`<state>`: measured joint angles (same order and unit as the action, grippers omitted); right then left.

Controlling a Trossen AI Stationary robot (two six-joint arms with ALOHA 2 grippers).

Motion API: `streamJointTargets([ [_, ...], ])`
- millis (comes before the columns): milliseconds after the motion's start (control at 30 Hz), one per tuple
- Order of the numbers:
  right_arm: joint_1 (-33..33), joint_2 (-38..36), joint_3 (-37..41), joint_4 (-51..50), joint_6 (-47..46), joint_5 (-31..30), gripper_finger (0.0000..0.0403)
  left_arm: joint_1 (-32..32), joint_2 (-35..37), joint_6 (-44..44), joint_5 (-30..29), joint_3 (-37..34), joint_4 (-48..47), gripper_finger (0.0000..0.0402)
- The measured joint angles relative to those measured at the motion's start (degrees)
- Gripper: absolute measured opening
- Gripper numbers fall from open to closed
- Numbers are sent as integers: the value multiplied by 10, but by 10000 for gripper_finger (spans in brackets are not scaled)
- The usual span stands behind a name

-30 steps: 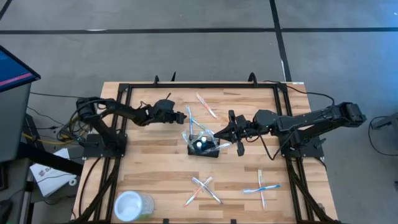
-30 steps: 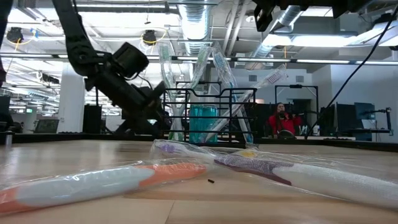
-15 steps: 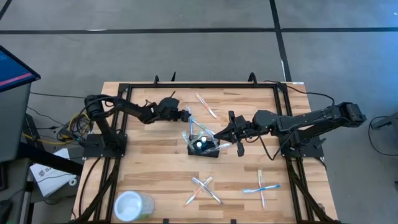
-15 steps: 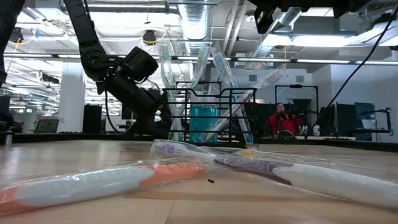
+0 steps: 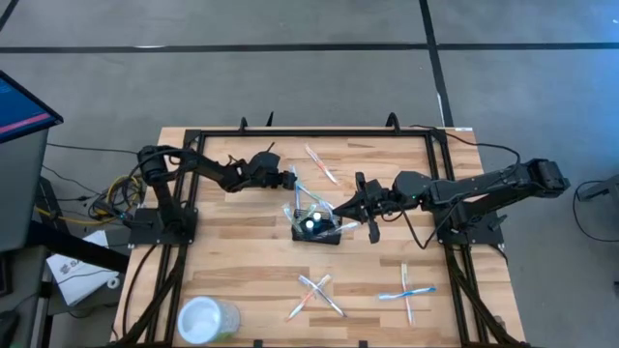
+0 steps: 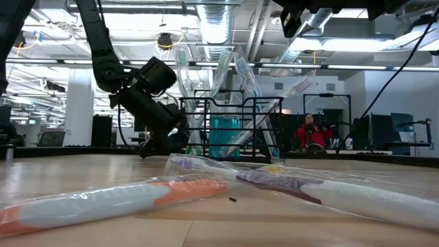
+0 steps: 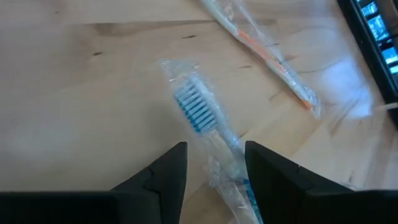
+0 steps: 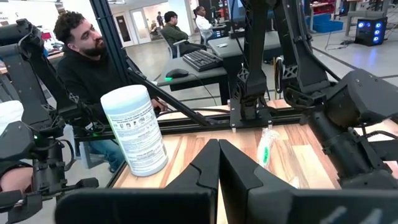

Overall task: Pick & Place toothbrushing station
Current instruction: Put the top blue toothbrush into the wire organizer

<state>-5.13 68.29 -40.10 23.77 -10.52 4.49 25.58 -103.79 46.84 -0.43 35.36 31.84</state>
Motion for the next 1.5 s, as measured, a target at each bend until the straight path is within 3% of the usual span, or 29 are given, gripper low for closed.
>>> streamJointTargets([
  [200,0,0,0,-11,0,0,0,0,2,-14,0,5,14,131],
  [400,0,0,0,-24,0,0,0,0,2,-46,1,6,15,25],
  [467,0,0,0,-25,0,0,0,0,2,-50,4,6,15,9],
  [967,0,0,0,-39,0,0,0,0,10,-72,-7,5,17,0],
  [1500,0,0,0,-54,4,0,0,-43,162,-137,-43,5,-32,0],
])
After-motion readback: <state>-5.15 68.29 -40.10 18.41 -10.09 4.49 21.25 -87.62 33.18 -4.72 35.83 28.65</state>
